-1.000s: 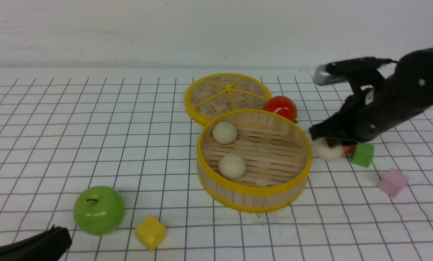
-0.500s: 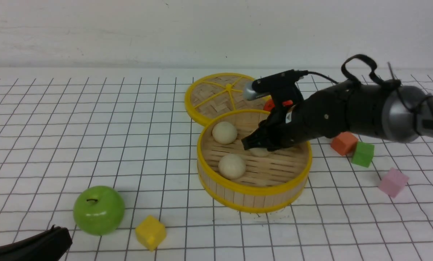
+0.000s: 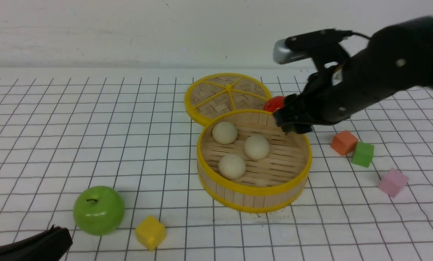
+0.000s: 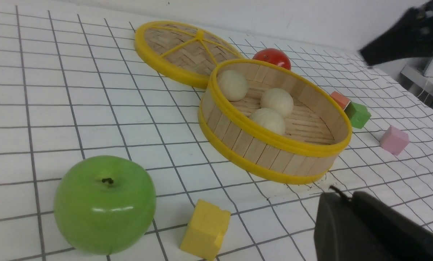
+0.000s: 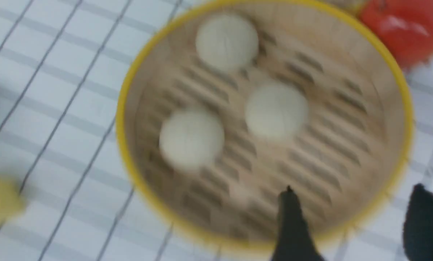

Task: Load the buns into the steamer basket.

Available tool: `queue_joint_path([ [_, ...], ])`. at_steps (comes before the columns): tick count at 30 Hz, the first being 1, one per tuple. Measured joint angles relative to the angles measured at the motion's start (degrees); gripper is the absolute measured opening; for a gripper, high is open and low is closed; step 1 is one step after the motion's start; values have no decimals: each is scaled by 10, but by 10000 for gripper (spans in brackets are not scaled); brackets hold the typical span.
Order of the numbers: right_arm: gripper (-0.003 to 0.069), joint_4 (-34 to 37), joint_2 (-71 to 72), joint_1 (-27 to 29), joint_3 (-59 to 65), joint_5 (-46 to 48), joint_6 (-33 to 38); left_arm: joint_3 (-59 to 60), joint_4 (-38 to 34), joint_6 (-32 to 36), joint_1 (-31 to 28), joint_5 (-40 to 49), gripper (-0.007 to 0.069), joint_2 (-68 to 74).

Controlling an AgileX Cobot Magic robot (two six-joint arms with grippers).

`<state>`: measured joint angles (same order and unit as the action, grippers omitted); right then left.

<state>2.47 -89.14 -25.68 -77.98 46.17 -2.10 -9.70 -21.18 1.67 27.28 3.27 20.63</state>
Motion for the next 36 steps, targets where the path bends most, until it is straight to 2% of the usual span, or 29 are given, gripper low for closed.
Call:
queue_joint_path([
  [2, 260, 0, 43, 0, 23, 46, -12, 0, 0, 0, 0, 0, 39, 0],
  [4, 116, 0, 96, 0, 63, 86, -28, 0, 0, 0, 0, 0, 39, 0],
  [5, 116, 0, 100, 0, 67, 86, -29, 0, 0, 0, 0, 0, 39, 0],
  [6, 24, 0, 133, 0, 99, 104, -34, 0, 0, 0, 0, 0, 39, 0],
  [7, -7, 1, 154, 0, 114, 119, -36, 0, 0, 0, 0, 0, 39, 0],
  [16, -19, 12, 229, 0, 141, 239, -48, 0, 0, 0, 0, 0, 49, 0],
  [21, -18, -10, 240, 1, 150, 244, -48, 0, 0, 0, 0, 1, 54, 0],
  [24, -18, -16, 313, 33, 232, 166, -36, 0, 0, 0, 0, 1, 57, 0],
  [31, -18, 30, 681, 184, 588, -131, 37, 0, 0, 0, 0, 5, 63, 0],
  [36, -18, 55, 874, 239, 749, -206, 43, 0, 0, 0, 0, 8, 71, 0],
])
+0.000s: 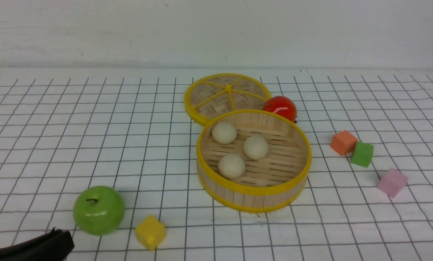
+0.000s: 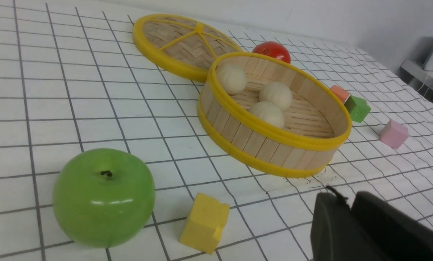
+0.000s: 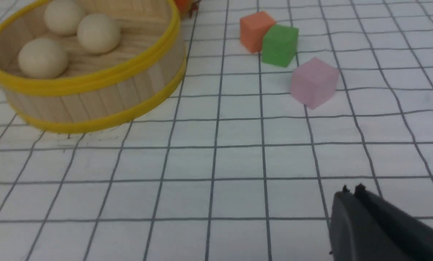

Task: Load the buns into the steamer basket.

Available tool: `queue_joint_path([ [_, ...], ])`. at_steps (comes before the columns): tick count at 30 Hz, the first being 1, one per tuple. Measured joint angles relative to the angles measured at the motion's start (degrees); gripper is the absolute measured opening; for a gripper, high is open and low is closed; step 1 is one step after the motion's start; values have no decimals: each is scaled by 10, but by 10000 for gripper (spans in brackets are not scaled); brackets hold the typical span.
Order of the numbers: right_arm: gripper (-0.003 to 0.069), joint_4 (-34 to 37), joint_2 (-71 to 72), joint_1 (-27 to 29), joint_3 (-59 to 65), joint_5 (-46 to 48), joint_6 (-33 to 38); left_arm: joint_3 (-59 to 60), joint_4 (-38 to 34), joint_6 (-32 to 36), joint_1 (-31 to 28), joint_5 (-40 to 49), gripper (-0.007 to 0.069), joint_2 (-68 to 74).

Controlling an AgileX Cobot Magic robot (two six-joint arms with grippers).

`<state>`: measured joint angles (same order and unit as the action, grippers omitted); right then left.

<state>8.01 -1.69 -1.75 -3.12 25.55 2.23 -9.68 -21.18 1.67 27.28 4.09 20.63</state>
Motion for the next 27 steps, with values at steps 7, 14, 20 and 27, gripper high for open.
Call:
queue_joint_path([
  [7, -17, 42, 23, 12, 37, -10, 1, 0, 0, 0, 0, 4, 71, 0],
  [14, -13, 48, 23, 12, 37, -10, 1, 0, 0, 0, 0, 4, 73, 0],
  [20, -10, 48, 23, 12, 37, -10, 1, 0, 0, 0, 0, 4, 74, 0],
  [27, -8, 48, 23, 12, 37, -10, 1, 0, 0, 0, 0, 4, 86, 0],
])
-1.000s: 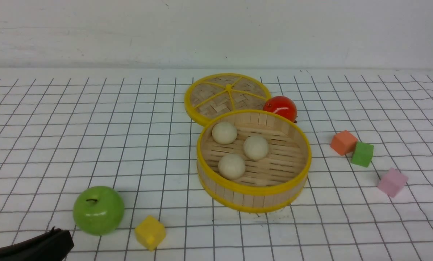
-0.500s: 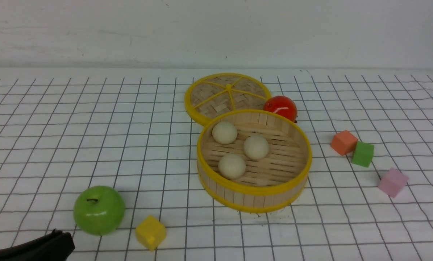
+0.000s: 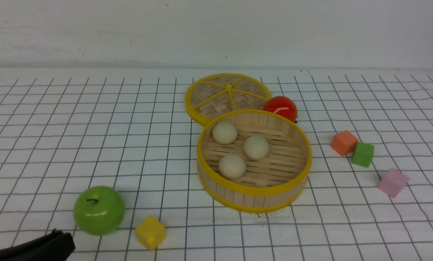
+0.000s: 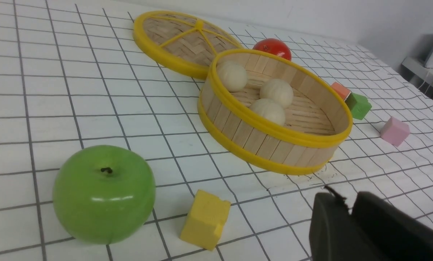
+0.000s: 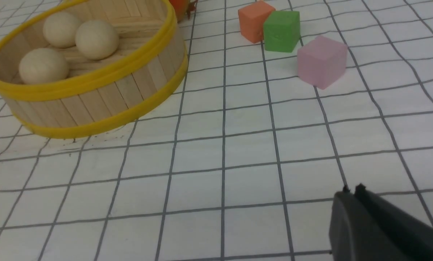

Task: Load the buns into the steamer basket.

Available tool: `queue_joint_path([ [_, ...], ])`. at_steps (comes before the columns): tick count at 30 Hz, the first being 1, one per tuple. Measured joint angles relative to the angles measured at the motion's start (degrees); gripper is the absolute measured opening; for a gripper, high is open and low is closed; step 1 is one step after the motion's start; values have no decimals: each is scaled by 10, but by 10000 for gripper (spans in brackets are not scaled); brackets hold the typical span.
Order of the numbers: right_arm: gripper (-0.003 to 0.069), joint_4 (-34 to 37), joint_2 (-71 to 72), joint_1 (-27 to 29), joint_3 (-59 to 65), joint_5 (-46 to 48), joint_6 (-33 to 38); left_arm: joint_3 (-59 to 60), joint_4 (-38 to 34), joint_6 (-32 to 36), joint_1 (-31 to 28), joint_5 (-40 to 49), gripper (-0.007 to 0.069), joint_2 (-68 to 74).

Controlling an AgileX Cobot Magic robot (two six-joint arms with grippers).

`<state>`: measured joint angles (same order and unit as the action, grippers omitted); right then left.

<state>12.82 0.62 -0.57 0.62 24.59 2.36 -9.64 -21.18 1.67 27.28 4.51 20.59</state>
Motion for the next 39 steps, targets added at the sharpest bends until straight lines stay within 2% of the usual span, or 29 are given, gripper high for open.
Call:
queue_joint_path([
  [7, -2, 0, 0, 0, 0, 0, 0, 1, 7, 0, -8, -20, 90, -6],
  [10, 1, 1, 0, 0, 0, 0, 0, 1, 28, -22, -61, -19, 67, -45],
  [11, 2, 1, 0, 0, 0, 0, 0, 4, 41, -38, -94, -14, 35, -70],
  [12, 2, 1, 0, 0, 0, 0, 0, 5, 43, -40, -99, -13, 30, -74],
  [13, 4, 1, 0, 0, 0, 0, 0, 17, 64, -54, -137, -2, -13, -108],
  [18, 8, 1, 0, 0, 0, 0, 0, 84, 98, -74, -206, 19, -13, -197],
  [19, 11, 1, 0, 0, 0, 0, 0, 104, 101, -80, -218, 57, -13, -207],
  [21, 14, 2, 0, 0, 0, 0, 0, 111, 114, -87, -226, 134, -13, -211],
  [23, 16, 2, 0, 0, 0, 0, 0, 114, 116, -89, -226, 165, -13, -211],
  [39, 40, 2, 0, 0, 0, 0, 0, 114, 116, -90, -228, 176, -13, -212],
])
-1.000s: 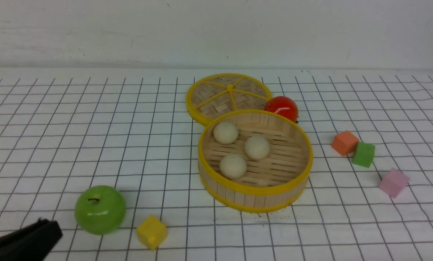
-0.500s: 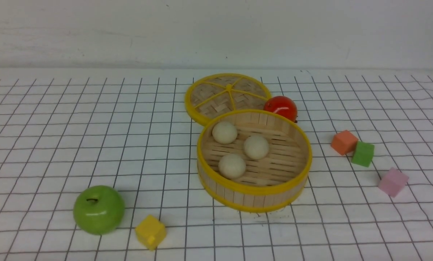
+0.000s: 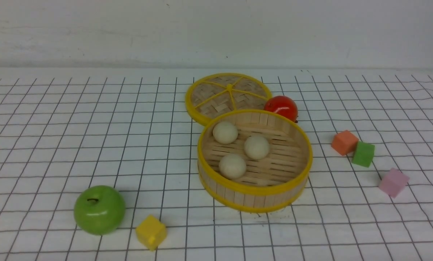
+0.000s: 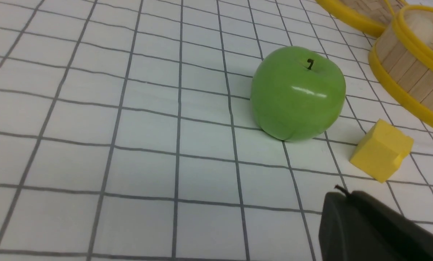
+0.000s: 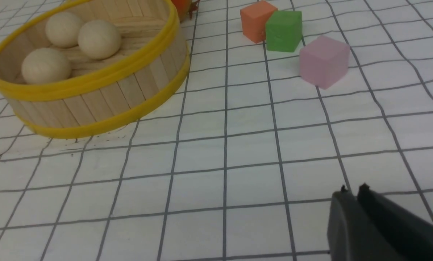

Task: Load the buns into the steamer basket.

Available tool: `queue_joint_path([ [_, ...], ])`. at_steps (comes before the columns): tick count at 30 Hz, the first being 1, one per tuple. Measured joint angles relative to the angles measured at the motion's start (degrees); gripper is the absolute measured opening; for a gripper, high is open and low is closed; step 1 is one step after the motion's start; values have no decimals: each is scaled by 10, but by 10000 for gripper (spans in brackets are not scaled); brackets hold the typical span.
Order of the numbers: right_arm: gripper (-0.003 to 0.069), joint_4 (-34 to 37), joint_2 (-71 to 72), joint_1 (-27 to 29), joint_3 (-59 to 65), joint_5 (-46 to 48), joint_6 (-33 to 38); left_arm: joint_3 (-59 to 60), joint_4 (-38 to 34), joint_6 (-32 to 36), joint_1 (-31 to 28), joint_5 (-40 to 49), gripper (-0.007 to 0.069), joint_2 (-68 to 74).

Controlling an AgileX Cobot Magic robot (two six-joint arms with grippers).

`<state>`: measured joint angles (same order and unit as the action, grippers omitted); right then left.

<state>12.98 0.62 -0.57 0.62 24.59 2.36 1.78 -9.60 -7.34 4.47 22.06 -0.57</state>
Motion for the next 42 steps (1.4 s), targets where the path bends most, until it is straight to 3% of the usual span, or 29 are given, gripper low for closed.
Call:
queue_joint_path([
  [42, 97, 0, 0, 0, 0, 0, 2, 0, 0, -1, -1, -1, -11, 0],
])
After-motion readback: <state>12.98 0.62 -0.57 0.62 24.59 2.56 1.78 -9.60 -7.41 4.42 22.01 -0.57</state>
